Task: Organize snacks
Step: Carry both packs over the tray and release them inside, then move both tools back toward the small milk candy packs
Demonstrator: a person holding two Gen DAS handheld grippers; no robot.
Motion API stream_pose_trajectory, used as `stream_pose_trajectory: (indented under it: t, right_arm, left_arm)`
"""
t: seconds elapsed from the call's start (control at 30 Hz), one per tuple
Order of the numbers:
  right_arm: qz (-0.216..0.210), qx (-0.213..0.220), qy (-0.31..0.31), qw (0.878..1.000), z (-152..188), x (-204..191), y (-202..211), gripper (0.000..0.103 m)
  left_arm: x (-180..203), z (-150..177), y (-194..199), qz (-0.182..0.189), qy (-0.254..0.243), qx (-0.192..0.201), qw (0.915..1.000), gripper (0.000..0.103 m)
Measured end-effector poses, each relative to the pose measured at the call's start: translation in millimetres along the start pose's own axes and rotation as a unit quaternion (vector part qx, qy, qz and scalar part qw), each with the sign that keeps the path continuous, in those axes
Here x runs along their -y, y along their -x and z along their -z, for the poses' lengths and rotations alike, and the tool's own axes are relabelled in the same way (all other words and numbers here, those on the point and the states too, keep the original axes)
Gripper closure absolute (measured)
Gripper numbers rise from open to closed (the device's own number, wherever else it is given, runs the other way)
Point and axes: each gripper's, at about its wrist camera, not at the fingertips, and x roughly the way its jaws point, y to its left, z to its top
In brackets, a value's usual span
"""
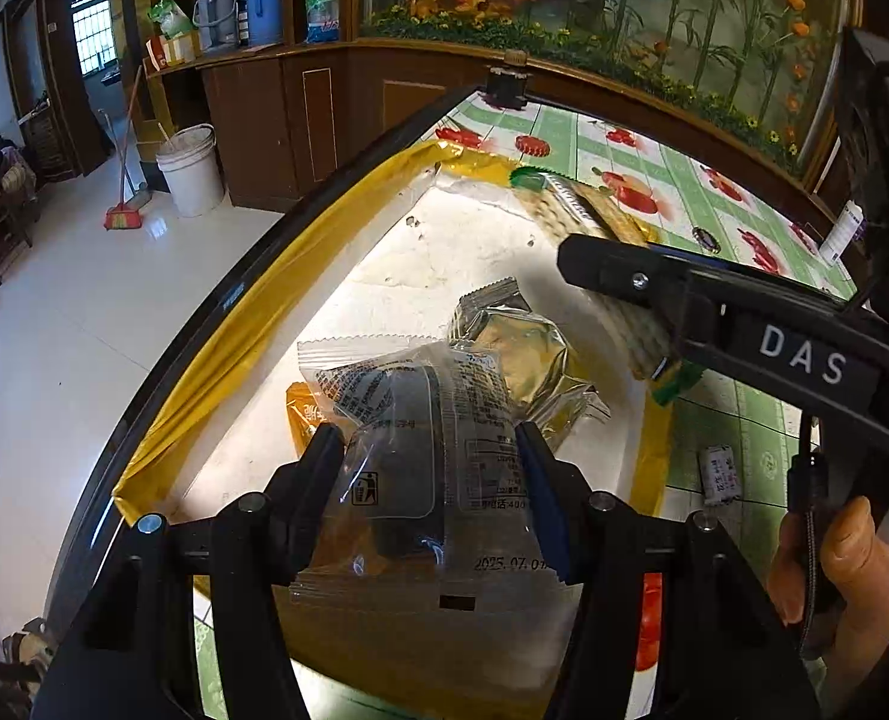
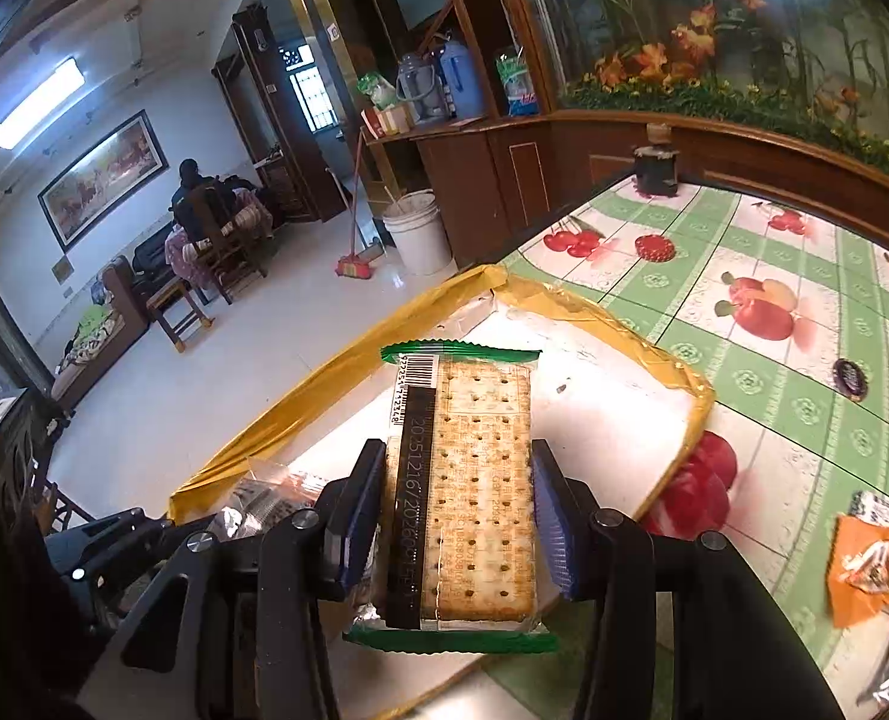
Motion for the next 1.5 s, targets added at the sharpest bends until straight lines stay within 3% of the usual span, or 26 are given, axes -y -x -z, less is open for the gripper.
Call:
stream_pose_trajectory:
  t: [0.33,0.57,1.17,1.3,1.5]
  right_arm:
    - [-0.007,-0.021,0.000,1.000,-2,11,-33,0.055]
    - [-0.002,-0.014,-0.003,1.000,-2,12,-29,0.048]
    - [0.033,0.037,-0.027,0.998,31,21,69,0.046]
    - [0.042,0.047,-0.037,0.997,48,27,94,0.044]
    - [0.071,0.060,-0.066,0.993,85,50,138,0.041]
  left_arm:
    - [-4,-2,-7,-0.008,0.007,-0.005,0.9999,0.045]
    - [-8,-5,1,-0.015,0.015,0.001,0.9998,0.043]
    - [24,0,53,-0.015,-0.018,0.057,0.9981,0.038]
    - [37,5,60,-0.009,-0.029,0.062,0.9976,0.031]
    - [68,15,63,0.013,-0.058,0.056,0.9966,0.031]
